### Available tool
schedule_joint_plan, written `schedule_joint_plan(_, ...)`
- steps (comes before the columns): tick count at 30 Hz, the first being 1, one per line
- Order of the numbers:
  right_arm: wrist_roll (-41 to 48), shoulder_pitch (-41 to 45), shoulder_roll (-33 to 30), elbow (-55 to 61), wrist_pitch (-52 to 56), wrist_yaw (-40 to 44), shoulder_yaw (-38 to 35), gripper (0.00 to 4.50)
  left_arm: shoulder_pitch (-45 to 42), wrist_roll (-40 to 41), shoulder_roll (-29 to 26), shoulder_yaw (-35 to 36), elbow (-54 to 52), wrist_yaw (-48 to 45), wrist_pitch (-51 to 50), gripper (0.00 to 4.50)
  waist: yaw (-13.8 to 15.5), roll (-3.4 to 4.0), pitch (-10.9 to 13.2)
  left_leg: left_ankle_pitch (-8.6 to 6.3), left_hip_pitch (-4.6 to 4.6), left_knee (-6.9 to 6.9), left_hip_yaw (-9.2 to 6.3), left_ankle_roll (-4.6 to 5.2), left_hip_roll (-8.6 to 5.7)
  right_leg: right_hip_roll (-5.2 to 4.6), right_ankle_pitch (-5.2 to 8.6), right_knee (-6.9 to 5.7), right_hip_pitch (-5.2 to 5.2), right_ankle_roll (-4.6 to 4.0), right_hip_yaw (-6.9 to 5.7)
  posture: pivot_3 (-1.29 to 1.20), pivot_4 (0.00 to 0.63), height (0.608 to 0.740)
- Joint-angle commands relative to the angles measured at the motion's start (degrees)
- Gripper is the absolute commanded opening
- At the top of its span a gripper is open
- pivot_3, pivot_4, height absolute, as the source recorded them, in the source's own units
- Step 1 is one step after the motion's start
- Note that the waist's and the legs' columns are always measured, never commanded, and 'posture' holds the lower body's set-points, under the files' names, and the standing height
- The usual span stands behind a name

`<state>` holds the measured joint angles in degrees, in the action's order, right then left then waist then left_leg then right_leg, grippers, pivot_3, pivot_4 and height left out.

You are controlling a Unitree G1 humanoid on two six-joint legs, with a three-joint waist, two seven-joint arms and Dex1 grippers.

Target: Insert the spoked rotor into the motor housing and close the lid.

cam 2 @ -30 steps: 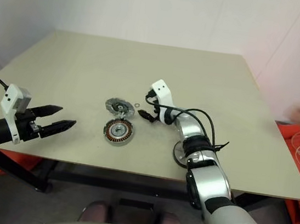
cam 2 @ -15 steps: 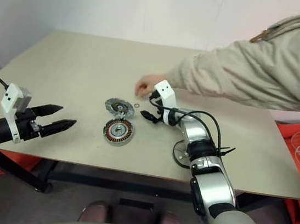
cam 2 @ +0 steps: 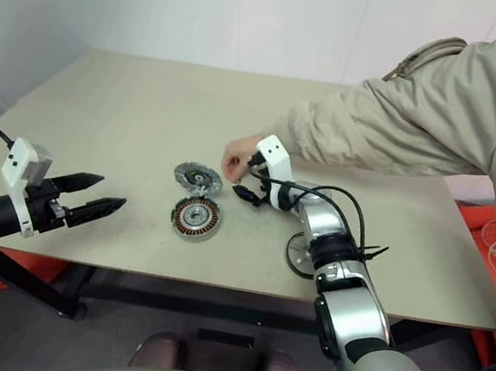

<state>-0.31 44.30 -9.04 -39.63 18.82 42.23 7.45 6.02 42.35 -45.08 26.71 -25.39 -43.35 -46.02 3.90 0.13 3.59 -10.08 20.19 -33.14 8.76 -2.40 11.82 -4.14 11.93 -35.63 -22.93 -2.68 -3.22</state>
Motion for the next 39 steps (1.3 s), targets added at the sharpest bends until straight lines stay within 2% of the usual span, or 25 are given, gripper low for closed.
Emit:
schedule_joint_plan(1,0.9,0.36,-0.12,3.52,-0.2,-0.38,-0.26,4.46,-1.3,-0.08,-1.06,0.21,-0.4,-0.29,1.14,4.5,0.0,0.0,0.0,0.0,0.0,0.0,0.0,0.0,0.0,0.0,0.0,0.0,0.0,0.0,0.0,0.0,0.0,0.74)
schedule_joint_plan(10,0.71,0.34,1.12,1.13,-1.49,-1.76,-0.03,4.46,-1.55,-0.07,-1.6,0.48,-0.3,-0.81,0.84,4.5,0.0,0.0,0.0,0.0,0.0,0.0,0.0,0.0,0.0,0.0,0.0,0.0,0.0,0.0,0.0,0.0,0.0,0.74)
schedule_joint_plan(24,-0.04,6.3,5.23,-13.59,-7.63,-7.41,-1.01,4.46,-0.33,0.31,-2.08,1.69,-1.09,-0.77,0.53,4.5,-0.04,0.0,0.0,0.0,-0.02,0.0,0.0,-0.01,0.01,0.0,0.0,-0.02,0.0,-0.01,0.0,0.0,0.0,0.74)
schedule_joint_plan(32,0.15,7.21,5.95,-16.51,-8.36,-7.72,-0.96,4.46,-0.22,0.55,-2.02,1.67,-1.37,-0.44,0.46,4.5,-0.03,0.0,0.0,0.0,-0.02,0.0,0.0,-0.01,0.01,0.0,0.0,-0.03,0.0,-0.01,0.0,0.0,0.0,0.74)
schedule_joint_plan(35,0.25,7.29,5.99,-16.82,-8.13,-7.63,-1.06,3.91,-0.3,0.59,-2.06,1.58,-1.37,-0.36,0.44,4.5,-0.03,0.0,0.0,0.0,-0.03,0.0,0.0,-0.01,0.01,0.0,0.0,-0.04,0.01,-0.01,0.0,0.0,0.0,0.74)
schedule_joint_plan(39,0.31,7.63,6.17,-17.5,-7.82,-8.12,-1.43,2.55,-0.55,0.55,-2.04,1.37,-1.26,-0.26,0.51,4.5,-0.03,0.0,0.0,0.0,-0.03,0.0,0.0,-0.01,0.01,0.0,-0.01,-0.03,0.0,-0.01,0.0,0.0,0.0,0.74)
